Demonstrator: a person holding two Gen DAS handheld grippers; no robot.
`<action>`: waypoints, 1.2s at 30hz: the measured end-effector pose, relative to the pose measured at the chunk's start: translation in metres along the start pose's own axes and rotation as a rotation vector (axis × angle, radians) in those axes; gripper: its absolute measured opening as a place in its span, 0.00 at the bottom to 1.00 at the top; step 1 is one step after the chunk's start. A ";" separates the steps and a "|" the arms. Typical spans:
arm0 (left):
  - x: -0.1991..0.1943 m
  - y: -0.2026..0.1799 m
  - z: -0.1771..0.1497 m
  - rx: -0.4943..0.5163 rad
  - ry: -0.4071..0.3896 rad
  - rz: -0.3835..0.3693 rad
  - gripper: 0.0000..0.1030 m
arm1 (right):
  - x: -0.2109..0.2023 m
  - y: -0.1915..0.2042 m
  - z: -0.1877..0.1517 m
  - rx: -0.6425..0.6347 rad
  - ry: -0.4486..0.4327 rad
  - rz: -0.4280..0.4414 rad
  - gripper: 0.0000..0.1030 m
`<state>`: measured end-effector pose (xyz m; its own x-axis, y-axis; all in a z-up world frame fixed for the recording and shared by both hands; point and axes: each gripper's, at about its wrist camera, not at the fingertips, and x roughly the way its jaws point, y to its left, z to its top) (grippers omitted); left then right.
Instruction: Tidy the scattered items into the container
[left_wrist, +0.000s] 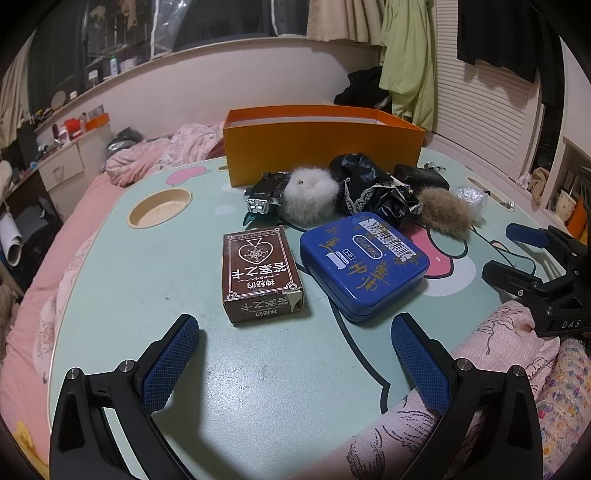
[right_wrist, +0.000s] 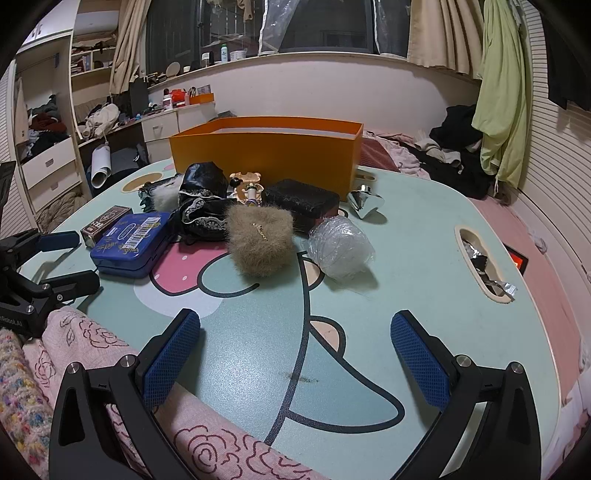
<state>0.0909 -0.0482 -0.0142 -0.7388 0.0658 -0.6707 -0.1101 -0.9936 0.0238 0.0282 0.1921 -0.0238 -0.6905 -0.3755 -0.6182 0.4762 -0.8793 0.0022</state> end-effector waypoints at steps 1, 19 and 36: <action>0.000 0.000 0.000 0.000 0.000 0.000 1.00 | 0.000 0.000 0.000 0.000 0.000 0.000 1.00; 0.000 0.000 0.000 -0.001 -0.001 0.001 1.00 | -0.002 -0.001 -0.001 0.000 -0.008 0.003 0.99; 0.000 0.000 0.000 -0.004 -0.003 0.001 1.00 | -0.002 -0.038 0.042 0.096 0.006 -0.071 0.60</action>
<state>0.0909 -0.0480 -0.0142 -0.7407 0.0652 -0.6687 -0.1068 -0.9941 0.0214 -0.0116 0.2136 0.0106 -0.7172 -0.3093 -0.6245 0.3714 -0.9279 0.0330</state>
